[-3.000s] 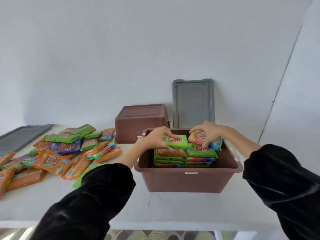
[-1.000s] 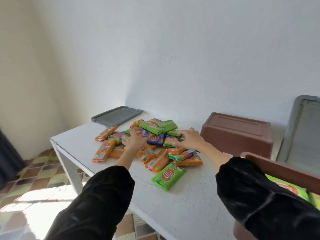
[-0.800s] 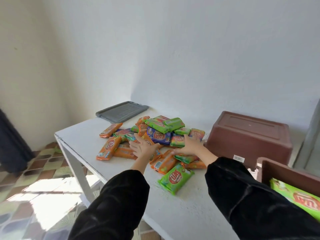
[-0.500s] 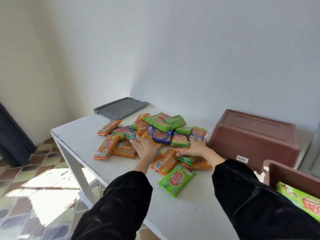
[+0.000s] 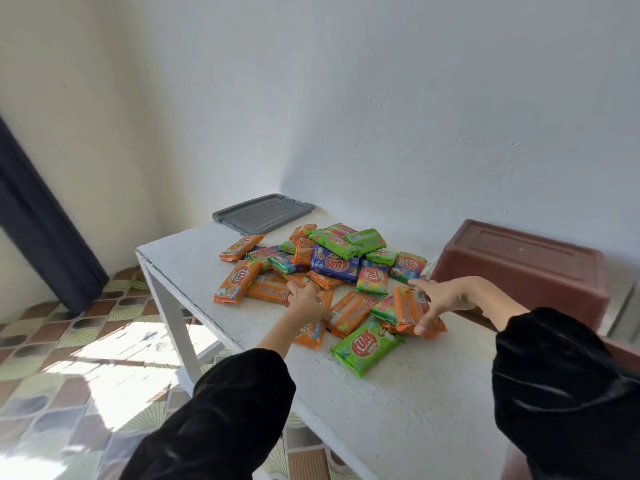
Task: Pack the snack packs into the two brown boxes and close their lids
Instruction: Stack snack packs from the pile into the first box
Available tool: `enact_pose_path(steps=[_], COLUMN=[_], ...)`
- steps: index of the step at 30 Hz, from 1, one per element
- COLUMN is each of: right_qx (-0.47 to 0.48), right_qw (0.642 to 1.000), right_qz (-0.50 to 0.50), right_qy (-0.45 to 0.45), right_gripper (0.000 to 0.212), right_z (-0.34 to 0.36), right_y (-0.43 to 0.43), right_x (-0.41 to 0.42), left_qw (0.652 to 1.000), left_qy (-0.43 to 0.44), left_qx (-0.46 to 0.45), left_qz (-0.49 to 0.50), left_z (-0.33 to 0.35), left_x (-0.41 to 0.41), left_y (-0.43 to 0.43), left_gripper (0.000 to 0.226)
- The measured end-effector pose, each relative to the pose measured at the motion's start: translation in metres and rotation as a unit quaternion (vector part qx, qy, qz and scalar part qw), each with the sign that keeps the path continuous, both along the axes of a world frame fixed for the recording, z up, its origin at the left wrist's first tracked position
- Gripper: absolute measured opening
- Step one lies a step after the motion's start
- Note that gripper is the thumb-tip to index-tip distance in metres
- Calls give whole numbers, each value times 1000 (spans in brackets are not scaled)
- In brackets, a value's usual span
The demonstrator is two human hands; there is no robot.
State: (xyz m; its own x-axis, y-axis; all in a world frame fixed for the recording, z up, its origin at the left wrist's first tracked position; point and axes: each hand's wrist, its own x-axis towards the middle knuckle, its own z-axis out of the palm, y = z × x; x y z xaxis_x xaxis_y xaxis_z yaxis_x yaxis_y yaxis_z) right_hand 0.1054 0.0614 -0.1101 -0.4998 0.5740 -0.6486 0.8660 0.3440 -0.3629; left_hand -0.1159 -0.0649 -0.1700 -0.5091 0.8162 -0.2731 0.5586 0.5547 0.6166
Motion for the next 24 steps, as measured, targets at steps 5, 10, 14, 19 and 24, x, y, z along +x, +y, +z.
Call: enact_pose_path(steps=[5, 10, 14, 19, 24], right_qx=[171, 251, 195, 219, 133], right_qw=[981, 966, 974, 964, 962], right_qz=[-92, -54, -118, -153, -179], right_qy=[27, -41, 1, 10, 160], right_gripper=[99, 81, 80, 82, 88], right_z=[-18, -26, -18, -14, 27], right_y=[-18, -41, -47, -58, -60], right_x=[-26, -40, -33, -27, -3], left_qw=[998, 995, 995, 999, 996], left_qy=[39, 79, 56, -9, -13], left_qx=[-31, -36, -72, -43, 61], left_qz=[-45, -50, -28, -9, -59], left_z=[-2, -10, -1, 16, 46], left_x=[5, 9, 5, 5, 18], left_y=[-14, -25, -20, -20, -18], left_gripper=[86, 94, 89, 74, 66])
